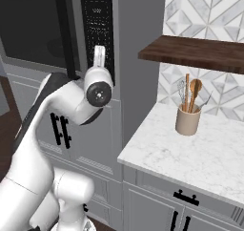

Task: Open the microwave, place the bowl with waffle inside the microwave, then close the microwave door and turn it on.

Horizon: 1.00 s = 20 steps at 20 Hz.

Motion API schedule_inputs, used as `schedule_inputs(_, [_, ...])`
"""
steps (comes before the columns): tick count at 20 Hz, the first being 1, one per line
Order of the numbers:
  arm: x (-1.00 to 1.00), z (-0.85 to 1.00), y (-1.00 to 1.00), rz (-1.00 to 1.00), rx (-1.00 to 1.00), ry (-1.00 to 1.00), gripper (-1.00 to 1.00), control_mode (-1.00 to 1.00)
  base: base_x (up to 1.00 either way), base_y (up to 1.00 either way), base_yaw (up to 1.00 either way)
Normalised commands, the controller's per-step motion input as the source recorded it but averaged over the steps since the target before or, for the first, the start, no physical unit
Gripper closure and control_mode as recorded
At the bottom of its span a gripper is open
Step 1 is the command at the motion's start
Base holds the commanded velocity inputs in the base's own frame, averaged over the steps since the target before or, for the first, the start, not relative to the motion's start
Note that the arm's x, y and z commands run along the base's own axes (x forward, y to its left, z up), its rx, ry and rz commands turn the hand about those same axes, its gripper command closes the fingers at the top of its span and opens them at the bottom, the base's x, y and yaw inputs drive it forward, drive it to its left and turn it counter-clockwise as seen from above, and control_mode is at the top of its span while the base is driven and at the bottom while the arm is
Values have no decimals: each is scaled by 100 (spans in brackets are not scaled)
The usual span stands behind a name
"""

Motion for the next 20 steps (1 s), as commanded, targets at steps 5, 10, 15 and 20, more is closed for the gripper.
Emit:
schedule_inputs(5, [43,-22,0,0,0,0,100,-100,0,0,0])
schedule_inputs(10, [38,-15,2,0,0,0,100,-100,0,0,0])
schedule_inputs(15, [42,0,13,0,0,0,100,-100,0,0,0])
schedule_inputs(20, [54,-3,16,0,0,0,100,-100,0,0,0])
